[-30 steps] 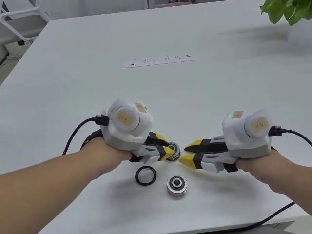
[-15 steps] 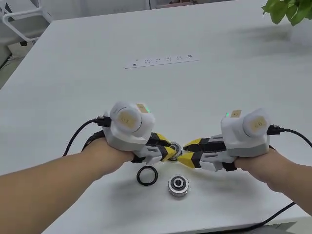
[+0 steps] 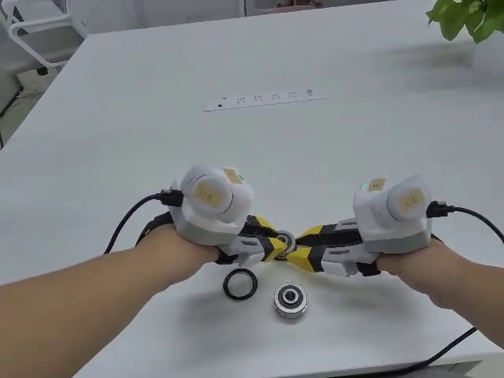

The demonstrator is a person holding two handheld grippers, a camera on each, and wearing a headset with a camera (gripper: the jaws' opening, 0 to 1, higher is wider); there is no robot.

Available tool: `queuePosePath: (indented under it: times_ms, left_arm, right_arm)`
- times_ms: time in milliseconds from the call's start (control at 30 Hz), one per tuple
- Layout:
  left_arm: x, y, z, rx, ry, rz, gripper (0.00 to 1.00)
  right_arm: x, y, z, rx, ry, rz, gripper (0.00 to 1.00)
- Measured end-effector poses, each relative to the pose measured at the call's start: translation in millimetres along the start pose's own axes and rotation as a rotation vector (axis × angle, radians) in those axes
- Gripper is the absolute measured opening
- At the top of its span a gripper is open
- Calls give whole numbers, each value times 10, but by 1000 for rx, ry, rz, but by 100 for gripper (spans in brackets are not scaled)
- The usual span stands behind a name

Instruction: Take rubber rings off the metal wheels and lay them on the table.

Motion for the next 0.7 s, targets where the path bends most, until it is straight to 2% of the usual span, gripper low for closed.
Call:
queuePosePath:
  times_ms: [700]
  left_arm:
    - [7,2,-9,-11,16,-3,13]
  right_arm:
    - [30,39,0,16,-4,18,5]
Point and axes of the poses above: the centre of the closed fingertips' face, and the gripper's own axes: y roughly backward along the fingers, z roughly to its left, x roughly out of its underside, the point moved 2 cm from there along y, roughly backward along the fingers, and after that the axes turned 1 degree about -x, right-handed, at the moved point
